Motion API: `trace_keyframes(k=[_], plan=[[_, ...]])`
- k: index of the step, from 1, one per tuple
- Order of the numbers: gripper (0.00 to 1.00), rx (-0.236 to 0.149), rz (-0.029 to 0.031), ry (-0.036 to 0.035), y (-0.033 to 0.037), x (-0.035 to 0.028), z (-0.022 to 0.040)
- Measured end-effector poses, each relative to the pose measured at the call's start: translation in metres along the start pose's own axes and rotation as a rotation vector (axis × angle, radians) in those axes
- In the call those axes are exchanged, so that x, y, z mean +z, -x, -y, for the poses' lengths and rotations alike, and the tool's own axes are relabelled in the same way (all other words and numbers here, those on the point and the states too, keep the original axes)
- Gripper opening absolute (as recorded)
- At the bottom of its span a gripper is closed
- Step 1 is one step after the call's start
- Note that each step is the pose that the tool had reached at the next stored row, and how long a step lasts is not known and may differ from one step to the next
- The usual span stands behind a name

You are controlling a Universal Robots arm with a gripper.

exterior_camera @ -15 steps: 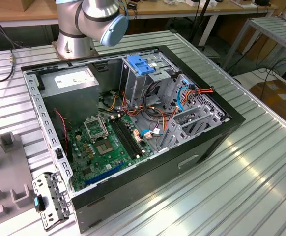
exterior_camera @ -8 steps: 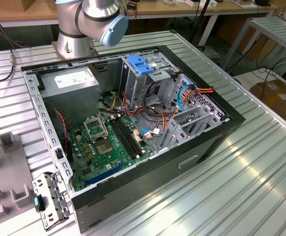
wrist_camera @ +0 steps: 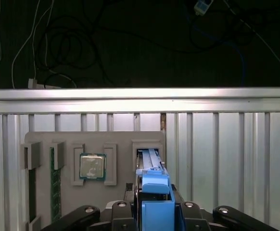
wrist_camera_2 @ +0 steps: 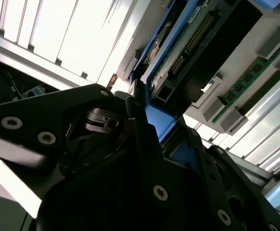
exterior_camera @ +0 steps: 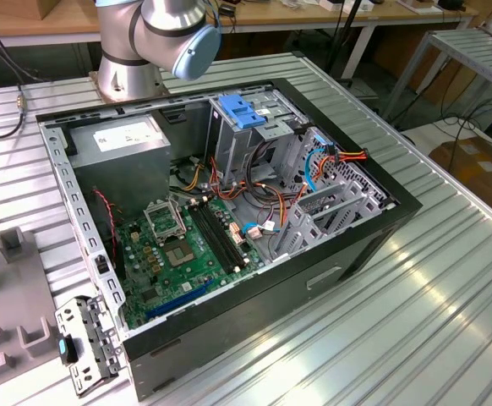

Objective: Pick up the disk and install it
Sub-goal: 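Pick up the disk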

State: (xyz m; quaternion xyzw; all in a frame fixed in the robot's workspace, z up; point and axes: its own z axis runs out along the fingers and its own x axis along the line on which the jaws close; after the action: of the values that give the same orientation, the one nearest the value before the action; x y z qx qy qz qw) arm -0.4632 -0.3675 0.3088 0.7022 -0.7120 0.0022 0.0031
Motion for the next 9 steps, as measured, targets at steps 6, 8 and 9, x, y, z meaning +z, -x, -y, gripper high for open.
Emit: trace_keyframes(k=[6,8,9], plan=[[0.37,0.000,-0.0087,-0.0001,0.0000,-0.0048,0.0000],[0.37,0.000,-0.0115,-0.0002,-0.0001,-0.0065,0.0001],[0.37,0.000,-0.0134,-0.0003,-0.0001,-0.0076,0.0001]])
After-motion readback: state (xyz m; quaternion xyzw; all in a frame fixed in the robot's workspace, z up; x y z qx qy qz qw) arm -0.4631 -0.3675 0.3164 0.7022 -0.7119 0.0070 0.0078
